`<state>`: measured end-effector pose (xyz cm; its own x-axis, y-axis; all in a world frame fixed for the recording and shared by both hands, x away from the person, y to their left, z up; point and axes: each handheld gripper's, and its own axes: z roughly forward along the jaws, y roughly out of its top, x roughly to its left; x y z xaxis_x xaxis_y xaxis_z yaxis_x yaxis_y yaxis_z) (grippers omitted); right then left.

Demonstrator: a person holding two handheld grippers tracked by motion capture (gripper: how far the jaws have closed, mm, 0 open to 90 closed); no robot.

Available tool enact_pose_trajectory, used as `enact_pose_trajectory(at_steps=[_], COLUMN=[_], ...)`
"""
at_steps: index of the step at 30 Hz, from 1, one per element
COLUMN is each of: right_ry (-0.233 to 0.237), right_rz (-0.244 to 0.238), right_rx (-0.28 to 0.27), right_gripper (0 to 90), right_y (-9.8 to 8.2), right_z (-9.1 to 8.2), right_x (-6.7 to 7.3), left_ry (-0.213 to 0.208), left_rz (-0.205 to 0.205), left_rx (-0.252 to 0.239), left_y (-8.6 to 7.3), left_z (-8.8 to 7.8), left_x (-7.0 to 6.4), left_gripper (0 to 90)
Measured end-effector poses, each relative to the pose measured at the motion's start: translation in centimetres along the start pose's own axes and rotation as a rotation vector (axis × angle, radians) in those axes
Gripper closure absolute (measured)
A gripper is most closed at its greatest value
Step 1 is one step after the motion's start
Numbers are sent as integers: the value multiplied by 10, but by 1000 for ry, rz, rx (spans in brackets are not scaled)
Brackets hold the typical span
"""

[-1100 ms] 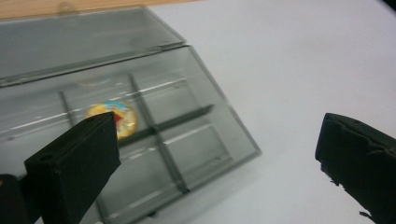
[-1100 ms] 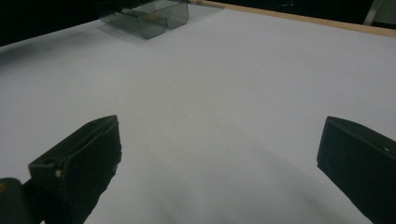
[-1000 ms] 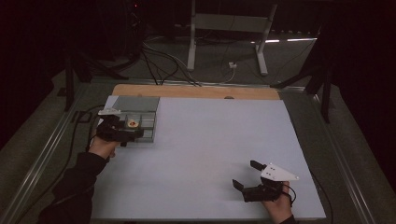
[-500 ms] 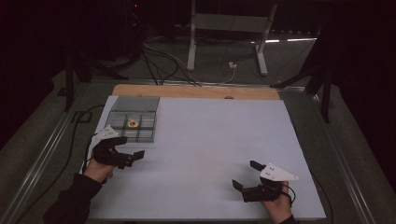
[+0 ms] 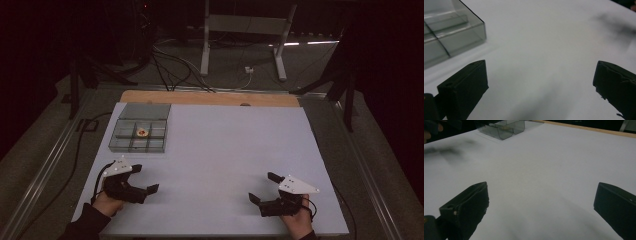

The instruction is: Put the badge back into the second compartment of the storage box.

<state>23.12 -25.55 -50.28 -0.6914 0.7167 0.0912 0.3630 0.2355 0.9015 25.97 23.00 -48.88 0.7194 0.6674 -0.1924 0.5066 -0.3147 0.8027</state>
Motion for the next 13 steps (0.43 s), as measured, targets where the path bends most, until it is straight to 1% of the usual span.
enact_pose_trajectory(at_steps=[4,7,9,11,13], right_ry=[5,5,5,3,2], right_rz=[3,-5,-4,0,0], right_rx=[4,4,4,4,5], right_gripper=[0,0,0,0,0], right_y=[0,0,0,0,0], right_z=[1,0,0,0,0], right_x=[0,1,0,0,0], left_ry=[-18,-34,-53,-57,-65], left_rz=[24,37,34,39,42], left_rx=[-15,-3,9,13,4], left_y=[-8,-13,-15,-15,-15], left_z=[2,6,9,10,9], left_x=[1,2,2,2,1], left_gripper=[6,6,6,6,6])
